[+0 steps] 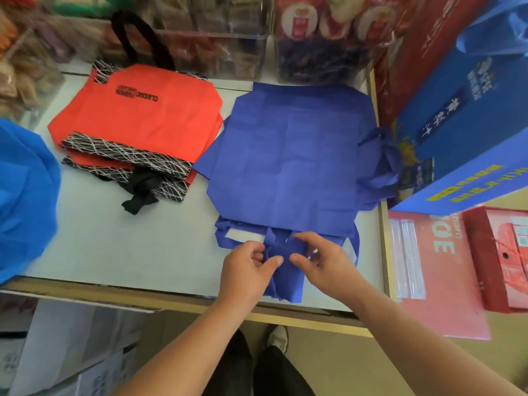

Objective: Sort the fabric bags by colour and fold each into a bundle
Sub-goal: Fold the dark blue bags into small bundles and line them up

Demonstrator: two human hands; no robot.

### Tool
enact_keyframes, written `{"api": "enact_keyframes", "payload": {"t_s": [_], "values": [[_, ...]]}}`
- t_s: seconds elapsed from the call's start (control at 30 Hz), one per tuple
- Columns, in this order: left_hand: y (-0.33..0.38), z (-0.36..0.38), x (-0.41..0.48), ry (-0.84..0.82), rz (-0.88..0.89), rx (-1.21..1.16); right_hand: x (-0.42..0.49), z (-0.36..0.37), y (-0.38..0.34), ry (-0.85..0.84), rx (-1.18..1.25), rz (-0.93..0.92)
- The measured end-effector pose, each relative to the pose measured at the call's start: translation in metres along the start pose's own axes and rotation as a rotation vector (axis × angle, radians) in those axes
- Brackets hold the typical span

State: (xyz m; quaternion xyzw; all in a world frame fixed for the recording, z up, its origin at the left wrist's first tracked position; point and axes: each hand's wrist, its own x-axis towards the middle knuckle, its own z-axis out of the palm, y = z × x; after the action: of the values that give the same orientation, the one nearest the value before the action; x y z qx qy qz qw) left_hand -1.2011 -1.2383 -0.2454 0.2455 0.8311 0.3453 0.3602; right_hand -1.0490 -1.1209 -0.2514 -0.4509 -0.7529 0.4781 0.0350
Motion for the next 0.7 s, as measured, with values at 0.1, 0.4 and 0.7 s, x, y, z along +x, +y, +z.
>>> {"api": "enact_keyframes", "payload": {"t_s": [0.1, 0.4, 0.7], "values": [[0.001, 0.001, -0.002, -0.053, -0.025, 0.131, -0.010, 0.006, 0.005, 0.052, 0.064, 0.012], [-0.007, 0.020, -0.013, 0.057, -0.011, 0.153, -0.015, 0.009, 0.014, -0.011, 0.399, 0.234], [-0.006, 0.032, -0.017, 0.118, -0.029, 0.004, -0.010, 0.026, 0.010, -0.081, 0.351, 0.186]]}}
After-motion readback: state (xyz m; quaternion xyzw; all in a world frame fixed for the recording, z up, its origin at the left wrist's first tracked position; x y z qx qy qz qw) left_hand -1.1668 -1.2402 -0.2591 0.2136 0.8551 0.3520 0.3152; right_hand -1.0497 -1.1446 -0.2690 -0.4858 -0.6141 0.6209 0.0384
